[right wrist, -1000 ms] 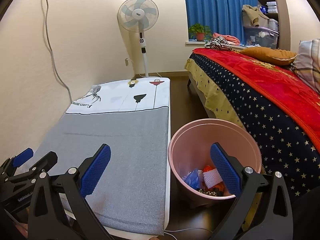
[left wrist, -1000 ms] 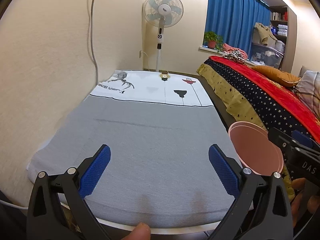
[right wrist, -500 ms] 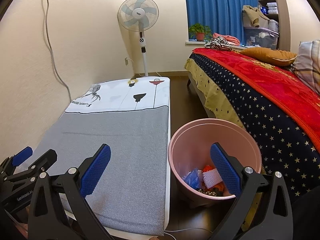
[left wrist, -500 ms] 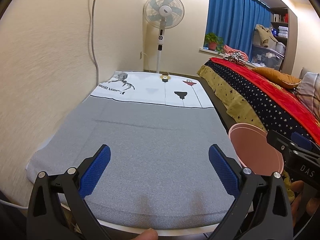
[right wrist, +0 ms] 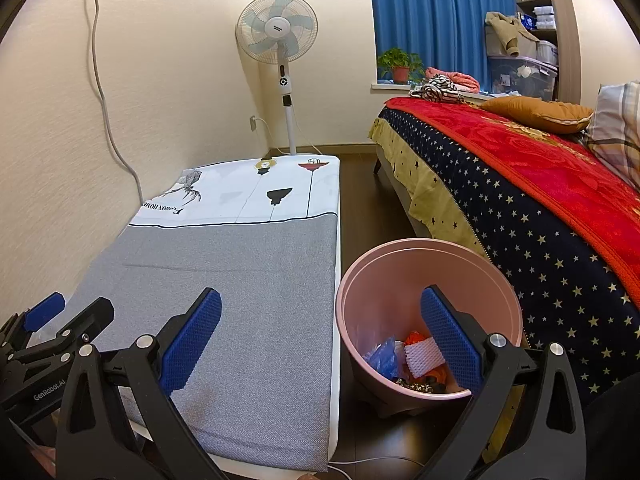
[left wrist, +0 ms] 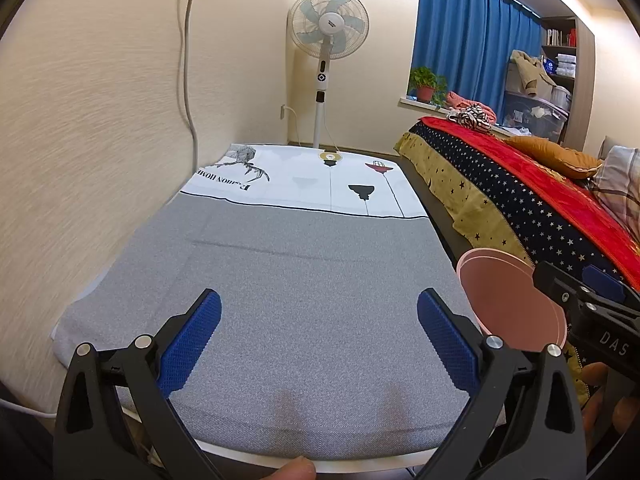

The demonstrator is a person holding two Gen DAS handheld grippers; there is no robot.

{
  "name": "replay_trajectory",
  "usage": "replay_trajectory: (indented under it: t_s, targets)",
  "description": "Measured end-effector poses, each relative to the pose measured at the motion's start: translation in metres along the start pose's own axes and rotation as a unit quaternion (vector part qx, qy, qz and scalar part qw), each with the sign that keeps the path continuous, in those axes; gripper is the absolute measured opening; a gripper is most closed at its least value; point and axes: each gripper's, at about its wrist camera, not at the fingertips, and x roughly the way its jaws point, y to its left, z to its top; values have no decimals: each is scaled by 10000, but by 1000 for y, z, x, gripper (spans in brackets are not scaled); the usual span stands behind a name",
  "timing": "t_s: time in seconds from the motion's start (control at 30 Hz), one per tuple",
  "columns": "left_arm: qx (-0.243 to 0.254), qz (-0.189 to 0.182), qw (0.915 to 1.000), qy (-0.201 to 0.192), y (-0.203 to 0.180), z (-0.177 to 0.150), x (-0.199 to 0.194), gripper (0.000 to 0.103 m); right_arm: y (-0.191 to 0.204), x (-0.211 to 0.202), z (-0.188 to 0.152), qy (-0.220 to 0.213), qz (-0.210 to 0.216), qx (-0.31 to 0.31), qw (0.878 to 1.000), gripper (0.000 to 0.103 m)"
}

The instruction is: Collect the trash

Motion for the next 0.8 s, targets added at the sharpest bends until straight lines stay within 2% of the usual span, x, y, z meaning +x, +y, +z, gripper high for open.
replay_trajectory:
  t_s: [0.8]
  targets:
    - [-1, 31, 10000, -34, 4, 2, 0, 95, 1, 0, 0, 3, -2, -20, 10000, 98]
